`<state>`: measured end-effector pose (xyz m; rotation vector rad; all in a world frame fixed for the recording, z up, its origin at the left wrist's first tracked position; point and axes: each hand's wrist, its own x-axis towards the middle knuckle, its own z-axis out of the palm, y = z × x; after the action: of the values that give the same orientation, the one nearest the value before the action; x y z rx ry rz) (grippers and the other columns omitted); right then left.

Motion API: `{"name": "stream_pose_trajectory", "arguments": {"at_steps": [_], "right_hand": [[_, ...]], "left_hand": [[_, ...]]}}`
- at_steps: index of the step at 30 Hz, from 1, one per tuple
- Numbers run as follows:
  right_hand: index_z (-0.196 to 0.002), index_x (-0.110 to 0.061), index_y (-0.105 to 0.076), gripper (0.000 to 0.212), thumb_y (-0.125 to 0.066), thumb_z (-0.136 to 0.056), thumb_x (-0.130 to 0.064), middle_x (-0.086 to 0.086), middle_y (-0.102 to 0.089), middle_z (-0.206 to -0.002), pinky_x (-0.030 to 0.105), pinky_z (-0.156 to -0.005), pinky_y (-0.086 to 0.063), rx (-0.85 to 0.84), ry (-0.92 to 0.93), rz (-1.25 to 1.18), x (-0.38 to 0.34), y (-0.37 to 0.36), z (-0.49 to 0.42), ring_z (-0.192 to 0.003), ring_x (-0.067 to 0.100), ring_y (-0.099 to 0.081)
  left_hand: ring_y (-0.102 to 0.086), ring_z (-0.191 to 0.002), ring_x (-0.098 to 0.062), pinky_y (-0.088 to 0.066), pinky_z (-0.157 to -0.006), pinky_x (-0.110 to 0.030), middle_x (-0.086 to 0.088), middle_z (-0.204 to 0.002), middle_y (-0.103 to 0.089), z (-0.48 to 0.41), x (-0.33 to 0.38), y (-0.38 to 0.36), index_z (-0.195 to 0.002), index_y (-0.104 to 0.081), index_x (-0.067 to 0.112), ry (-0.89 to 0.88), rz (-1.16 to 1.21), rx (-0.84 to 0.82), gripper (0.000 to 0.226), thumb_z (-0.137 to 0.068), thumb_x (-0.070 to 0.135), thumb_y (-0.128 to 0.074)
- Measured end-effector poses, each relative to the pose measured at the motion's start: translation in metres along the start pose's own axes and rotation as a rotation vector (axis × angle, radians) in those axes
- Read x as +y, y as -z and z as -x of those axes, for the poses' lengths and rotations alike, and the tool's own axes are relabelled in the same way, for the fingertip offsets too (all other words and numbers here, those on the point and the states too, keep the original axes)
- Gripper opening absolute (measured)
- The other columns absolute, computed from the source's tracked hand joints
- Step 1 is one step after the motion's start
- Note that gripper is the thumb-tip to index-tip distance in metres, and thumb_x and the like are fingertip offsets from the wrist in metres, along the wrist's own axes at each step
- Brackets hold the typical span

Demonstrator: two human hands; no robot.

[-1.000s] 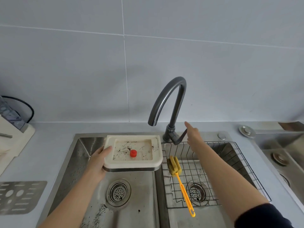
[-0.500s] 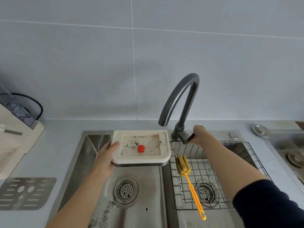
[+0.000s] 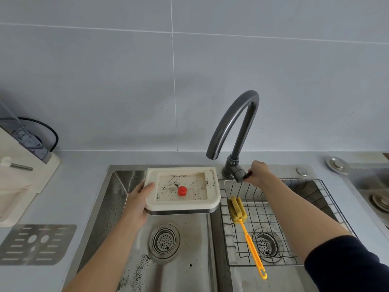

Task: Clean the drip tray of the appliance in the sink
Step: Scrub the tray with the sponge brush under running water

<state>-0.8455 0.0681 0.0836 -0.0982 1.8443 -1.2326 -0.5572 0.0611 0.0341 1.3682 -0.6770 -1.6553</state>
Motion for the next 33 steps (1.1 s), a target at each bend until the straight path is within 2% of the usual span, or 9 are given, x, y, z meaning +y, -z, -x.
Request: {"name": "stream_pose_trajectory", "arguments": {"at_steps": [1, 5, 8, 15, 18, 22, 26, 29, 33], "right_hand": [[-0.066, -0.006, -0.031, 0.030, -0.024, -0.093, 0.004, 0.010, -0.033, -0.066, 0.038, -0.057, -0.044, 0.004, -0.009, -0.008, 0.002, 0.001, -0.004, -0.057, 0.023, -0.037], [-0.069, -0.004, -0.033, 0.028, -0.023, -0.093, 0.004, 0.010, -0.034, -0.069, 0.043, -0.084, -0.044, -0.010, -0.011, -0.019, 0.007, 0.003, -0.010, -0.059, 0.024, -0.038], [-0.087, 0.002, -0.037, 0.014, -0.024, -0.094, 0.002, 0.011, -0.036, -0.071, 0.048, -0.088, -0.043, -0.046, -0.020, -0.029, 0.008, 0.004, -0.010, -0.062, 0.025, -0.041], [-0.098, 0.000, -0.034, 0.013, -0.032, -0.097, -0.012, 0.014, -0.036, -0.083, 0.034, -0.055, -0.041, -0.165, -0.050, -0.021, 0.011, 0.013, -0.022, -0.067, 0.025, -0.042], [-0.109, 0.005, -0.041, 0.028, -0.042, -0.094, -0.018, 0.018, -0.043, -0.090, 0.034, -0.060, -0.041, -0.215, 0.010, 0.236, 0.017, 0.021, -0.026, -0.081, 0.029, -0.044], [-0.125, 0.009, -0.045, 0.043, -0.050, -0.091, -0.018, 0.024, -0.055, -0.113, 0.036, -0.086, -0.043, -0.149, 0.216, 0.861, 0.045, 0.037, -0.022, -0.106, 0.034, -0.053], [-0.099, 0.002, -0.056, 0.023, -0.051, -0.091, -0.019, 0.002, -0.048, -0.070, 0.019, -0.059, -0.040, -0.242, 0.147, 1.215, 0.093, 0.058, -0.027, -0.060, 0.010, -0.045], [-0.101, 0.000, -0.061, 0.020, -0.052, -0.091, -0.015, 0.000, -0.052, -0.064, 0.017, -0.048, -0.043, -0.307, 0.030, 1.295, 0.123, 0.067, -0.027, -0.051, 0.008, -0.048], [-0.067, -0.010, -0.047, 0.026, -0.046, -0.093, -0.010, 0.001, -0.048, -0.057, 0.016, -0.045, -0.043, -0.268, 0.009, 1.270, 0.149, 0.065, -0.013, -0.046, 0.009, -0.047]], "left_hand": [[-0.062, -0.080, -0.022, -0.053, -0.057, -0.036, -0.003, -0.091, -0.064, 0.001, 0.000, 0.000, -0.104, -0.056, 0.018, 0.003, 0.001, 0.000, 0.016, -0.090, 0.013, -0.053], [-0.061, -0.079, -0.020, -0.053, -0.055, -0.033, -0.003, -0.090, -0.064, 0.005, -0.001, 0.000, -0.089, -0.058, 0.022, 0.003, 0.008, -0.002, 0.012, -0.090, 0.012, -0.052], [-0.060, -0.079, -0.020, -0.054, -0.047, -0.028, -0.002, -0.089, -0.063, 0.008, 0.000, 0.000, -0.087, -0.058, 0.023, 0.004, 0.011, -0.003, 0.013, -0.090, 0.011, -0.052], [-0.060, -0.080, -0.021, -0.053, -0.046, -0.031, -0.003, -0.090, -0.063, 0.011, -0.002, 0.004, -0.091, -0.058, 0.021, 0.021, 0.002, 0.002, 0.010, -0.089, 0.012, -0.053], [-0.061, -0.081, -0.021, -0.053, -0.045, -0.029, -0.004, -0.092, -0.063, 0.011, -0.005, 0.007, -0.104, -0.055, 0.018, 0.029, -0.006, 0.002, 0.016, -0.089, 0.013, -0.054], [-0.061, -0.081, -0.021, -0.052, -0.051, -0.032, -0.004, -0.093, -0.063, 0.013, -0.007, 0.011, -0.107, -0.053, 0.017, 0.014, -0.011, -0.030, 0.018, -0.090, 0.011, -0.052], [-0.060, -0.087, -0.024, -0.049, -0.063, -0.038, -0.007, -0.100, -0.063, 0.014, -0.010, 0.020, -0.120, -0.051, 0.016, 0.012, 0.008, -0.038, 0.031, -0.089, 0.011, -0.052], [-0.060, -0.093, -0.025, -0.049, -0.066, -0.039, -0.010, -0.111, -0.062, 0.014, -0.012, 0.027, -0.126, -0.049, 0.015, 0.003, 0.003, -0.068, 0.036, -0.090, 0.011, -0.051], [-0.060, -0.092, -0.024, -0.049, -0.067, -0.039, -0.008, -0.110, -0.062, 0.016, -0.014, 0.032, -0.128, -0.048, 0.014, -0.006, 0.011, -0.093, 0.037, -0.091, 0.010, -0.049]]}}
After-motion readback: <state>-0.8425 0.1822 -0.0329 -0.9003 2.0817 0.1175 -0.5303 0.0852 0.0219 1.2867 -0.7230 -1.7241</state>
